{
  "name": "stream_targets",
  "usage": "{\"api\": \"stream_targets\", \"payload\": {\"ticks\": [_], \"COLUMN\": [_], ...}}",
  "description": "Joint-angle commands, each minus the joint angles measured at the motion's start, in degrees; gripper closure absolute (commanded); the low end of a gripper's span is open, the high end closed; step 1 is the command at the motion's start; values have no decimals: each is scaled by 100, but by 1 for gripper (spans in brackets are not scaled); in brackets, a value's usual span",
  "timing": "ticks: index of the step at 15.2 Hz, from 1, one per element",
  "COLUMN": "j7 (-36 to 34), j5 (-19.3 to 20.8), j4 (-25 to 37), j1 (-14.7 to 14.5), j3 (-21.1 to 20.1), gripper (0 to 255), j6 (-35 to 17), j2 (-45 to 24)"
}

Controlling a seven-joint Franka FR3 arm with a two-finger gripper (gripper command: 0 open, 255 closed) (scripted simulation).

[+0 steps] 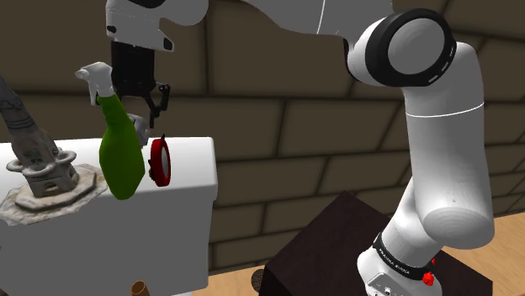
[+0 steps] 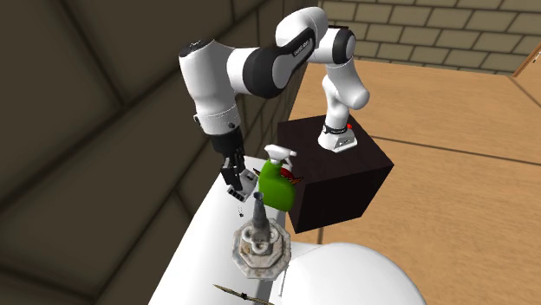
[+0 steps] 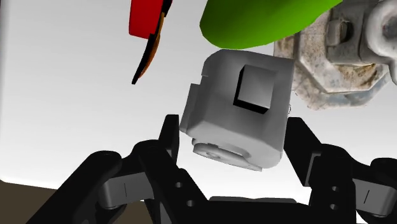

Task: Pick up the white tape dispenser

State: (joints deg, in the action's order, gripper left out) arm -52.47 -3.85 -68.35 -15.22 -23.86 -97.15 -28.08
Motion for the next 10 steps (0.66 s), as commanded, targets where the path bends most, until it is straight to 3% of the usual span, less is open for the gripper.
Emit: {"api": "stream_targets", "payload": {"ticks": [1,8,10], "j7": [-34,-170,-173], "j5": [11,104,106], "j4": [200,1136,1160], "j1": [-23,-171,-175], "j3": [-4,-1,-1], "gripper": [255,255,255], "j6": [177,855,871], "j2": [-19,-261,-269]}}
